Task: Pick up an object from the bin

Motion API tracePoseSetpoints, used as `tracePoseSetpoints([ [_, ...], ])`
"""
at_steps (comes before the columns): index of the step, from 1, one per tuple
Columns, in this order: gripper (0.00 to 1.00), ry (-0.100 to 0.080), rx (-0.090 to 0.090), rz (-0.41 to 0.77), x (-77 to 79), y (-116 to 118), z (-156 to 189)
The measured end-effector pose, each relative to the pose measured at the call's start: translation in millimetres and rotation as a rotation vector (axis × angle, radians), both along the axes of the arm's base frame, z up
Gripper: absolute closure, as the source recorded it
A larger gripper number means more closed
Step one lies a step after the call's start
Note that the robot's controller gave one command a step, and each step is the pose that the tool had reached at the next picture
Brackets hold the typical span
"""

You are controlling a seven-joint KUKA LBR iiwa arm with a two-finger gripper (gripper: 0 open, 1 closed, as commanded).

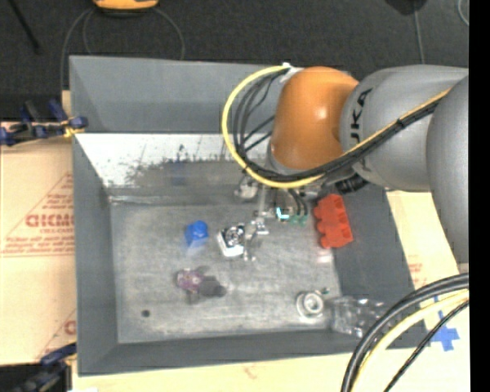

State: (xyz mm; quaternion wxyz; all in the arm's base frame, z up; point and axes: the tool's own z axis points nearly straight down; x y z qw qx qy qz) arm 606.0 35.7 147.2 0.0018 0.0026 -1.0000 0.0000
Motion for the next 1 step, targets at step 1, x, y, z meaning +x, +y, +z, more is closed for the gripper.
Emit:
tracePoseSetpoints([
  [1, 0.0, -0.014, 0.0, 0.139, 5.9, -16.3, -74.8],
])
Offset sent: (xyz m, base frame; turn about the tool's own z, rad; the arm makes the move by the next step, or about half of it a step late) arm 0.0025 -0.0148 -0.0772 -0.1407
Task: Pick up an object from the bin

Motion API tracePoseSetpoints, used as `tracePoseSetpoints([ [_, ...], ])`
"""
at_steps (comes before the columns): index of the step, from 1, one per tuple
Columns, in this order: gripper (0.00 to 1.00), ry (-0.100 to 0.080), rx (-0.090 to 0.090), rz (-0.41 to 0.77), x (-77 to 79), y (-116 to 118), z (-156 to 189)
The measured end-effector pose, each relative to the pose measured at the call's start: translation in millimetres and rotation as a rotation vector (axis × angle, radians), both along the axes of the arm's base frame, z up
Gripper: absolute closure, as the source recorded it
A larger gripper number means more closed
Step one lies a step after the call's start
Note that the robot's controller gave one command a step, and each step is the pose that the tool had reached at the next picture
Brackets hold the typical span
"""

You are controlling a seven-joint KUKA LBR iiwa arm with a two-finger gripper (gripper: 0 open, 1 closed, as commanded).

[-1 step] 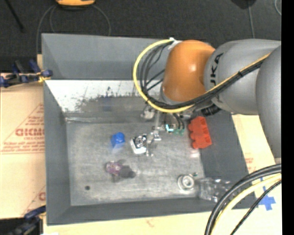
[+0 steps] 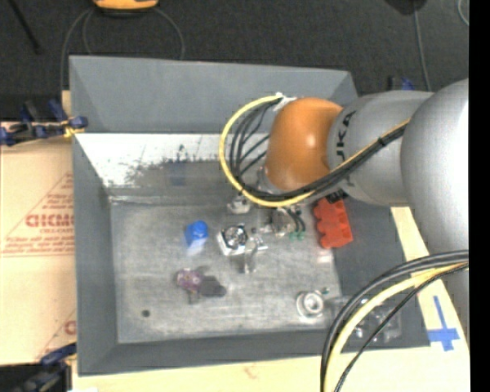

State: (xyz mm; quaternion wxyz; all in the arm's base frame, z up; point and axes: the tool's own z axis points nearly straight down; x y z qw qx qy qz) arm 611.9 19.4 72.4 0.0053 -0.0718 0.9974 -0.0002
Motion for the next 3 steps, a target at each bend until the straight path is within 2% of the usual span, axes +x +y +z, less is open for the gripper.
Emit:
tracePoseSetpoints([
  [3, 0.0, 0.0, 0.003, -0.006, 6.8, 0.9, 6.6],
])
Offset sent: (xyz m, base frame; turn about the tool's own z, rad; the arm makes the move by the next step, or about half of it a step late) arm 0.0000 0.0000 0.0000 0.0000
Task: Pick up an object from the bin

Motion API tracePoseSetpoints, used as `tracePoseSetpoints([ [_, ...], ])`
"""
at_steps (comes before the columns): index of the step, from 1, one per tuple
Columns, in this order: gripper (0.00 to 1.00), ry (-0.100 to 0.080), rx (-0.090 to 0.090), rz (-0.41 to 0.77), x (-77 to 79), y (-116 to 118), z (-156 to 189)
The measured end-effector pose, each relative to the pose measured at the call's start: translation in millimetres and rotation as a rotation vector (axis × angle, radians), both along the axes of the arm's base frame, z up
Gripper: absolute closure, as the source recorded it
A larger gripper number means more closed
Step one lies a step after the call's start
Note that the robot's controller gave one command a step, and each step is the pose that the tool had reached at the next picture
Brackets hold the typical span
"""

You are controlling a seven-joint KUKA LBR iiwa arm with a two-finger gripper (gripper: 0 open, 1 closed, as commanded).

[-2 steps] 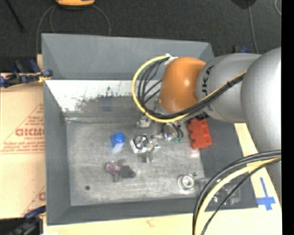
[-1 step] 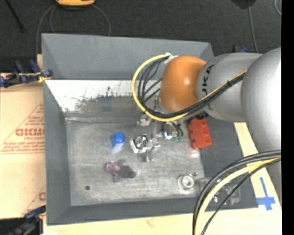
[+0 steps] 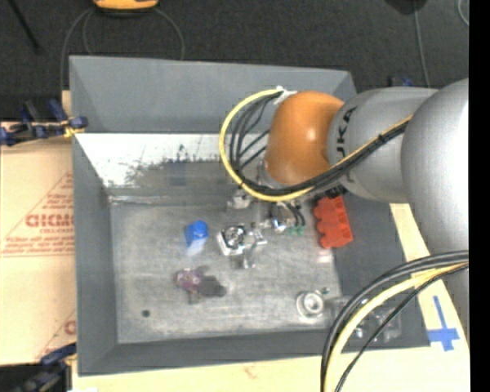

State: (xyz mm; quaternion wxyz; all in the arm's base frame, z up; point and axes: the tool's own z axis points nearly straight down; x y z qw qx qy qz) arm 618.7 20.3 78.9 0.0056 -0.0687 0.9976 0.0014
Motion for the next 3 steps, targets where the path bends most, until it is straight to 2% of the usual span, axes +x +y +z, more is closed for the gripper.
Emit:
tracePoseSetpoints([
  [1, 0.0, -0.001, 0.001, -0.001, 1.9, 0.8, 1.1],
  [2, 1.0, -0.004, 0.001, -0.002, 3.0, 0.6, 2.6],
  [3, 1.0, 0.001, 0.001, -0.003, 5.0, 1.4, 9.9],
])
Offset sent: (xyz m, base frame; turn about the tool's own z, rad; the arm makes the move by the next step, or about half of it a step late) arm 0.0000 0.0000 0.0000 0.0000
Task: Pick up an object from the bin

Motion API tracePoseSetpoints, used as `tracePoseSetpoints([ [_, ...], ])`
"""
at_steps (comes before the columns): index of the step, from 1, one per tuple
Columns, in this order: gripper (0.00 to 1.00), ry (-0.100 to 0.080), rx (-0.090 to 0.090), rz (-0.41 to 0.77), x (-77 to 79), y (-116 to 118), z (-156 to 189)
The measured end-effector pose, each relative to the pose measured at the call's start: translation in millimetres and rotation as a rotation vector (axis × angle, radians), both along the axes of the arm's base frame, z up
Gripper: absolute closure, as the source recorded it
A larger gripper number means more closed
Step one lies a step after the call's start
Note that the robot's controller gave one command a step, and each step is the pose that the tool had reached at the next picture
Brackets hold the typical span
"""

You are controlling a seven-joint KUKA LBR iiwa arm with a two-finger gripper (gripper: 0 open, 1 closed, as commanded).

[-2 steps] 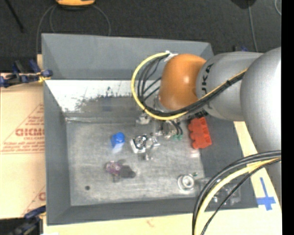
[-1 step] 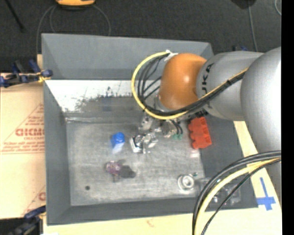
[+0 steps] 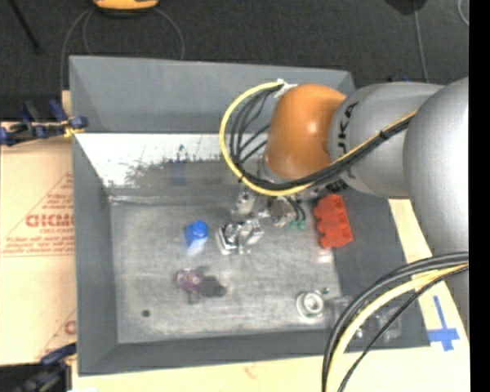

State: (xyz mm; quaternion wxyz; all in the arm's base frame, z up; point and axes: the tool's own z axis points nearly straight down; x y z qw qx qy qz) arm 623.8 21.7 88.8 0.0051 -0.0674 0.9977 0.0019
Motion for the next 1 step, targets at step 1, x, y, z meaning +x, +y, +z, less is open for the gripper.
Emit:
tracePoseSetpoints([
  [1, 1.0, -0.001, 0.0, 0.0, 2.0, 0.6, 22.3],
])
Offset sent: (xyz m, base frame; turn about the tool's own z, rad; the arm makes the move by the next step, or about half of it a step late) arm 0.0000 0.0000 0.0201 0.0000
